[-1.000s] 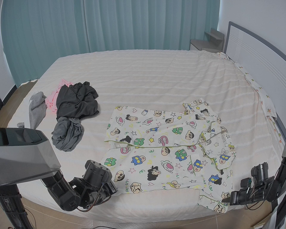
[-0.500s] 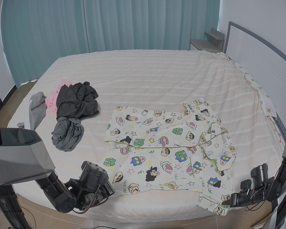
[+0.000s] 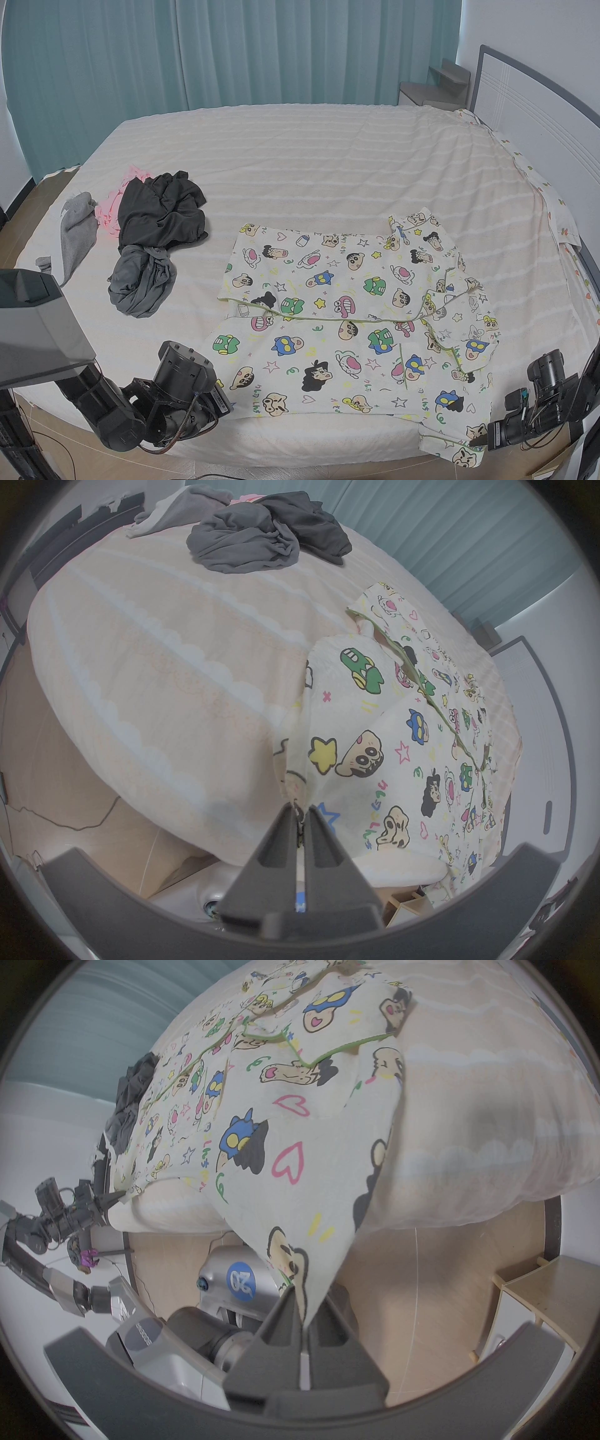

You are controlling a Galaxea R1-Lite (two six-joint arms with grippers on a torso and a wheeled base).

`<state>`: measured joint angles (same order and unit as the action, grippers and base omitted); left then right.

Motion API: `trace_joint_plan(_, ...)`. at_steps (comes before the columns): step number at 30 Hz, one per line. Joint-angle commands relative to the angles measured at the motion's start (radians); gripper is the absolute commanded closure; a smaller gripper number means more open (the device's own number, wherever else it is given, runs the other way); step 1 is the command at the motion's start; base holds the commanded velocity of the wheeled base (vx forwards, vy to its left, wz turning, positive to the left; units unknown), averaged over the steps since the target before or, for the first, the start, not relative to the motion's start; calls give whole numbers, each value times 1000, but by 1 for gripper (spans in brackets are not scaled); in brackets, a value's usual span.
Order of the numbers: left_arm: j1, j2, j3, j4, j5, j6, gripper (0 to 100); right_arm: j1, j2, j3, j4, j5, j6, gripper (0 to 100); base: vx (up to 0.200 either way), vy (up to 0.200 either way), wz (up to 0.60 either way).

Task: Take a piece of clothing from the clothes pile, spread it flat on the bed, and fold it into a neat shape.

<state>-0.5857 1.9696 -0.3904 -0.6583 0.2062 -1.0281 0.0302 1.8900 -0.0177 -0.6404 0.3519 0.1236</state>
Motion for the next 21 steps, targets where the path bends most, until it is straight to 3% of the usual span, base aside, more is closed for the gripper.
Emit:
trace_joint_plan(1,0,-26,5,37,1,2,100,-3,-31,18,36,-1,-38,100,0,0,0)
trace_joint_plan(6,-2,-72,-11,177,-13,23,100,-16,-31,18,65,-1,-75,100,0,0,0)
trace_joint_plan(21,-13,-75,-10,269,-79,36,100,-53,-101,18,225,1,-240,100,0,0,0)
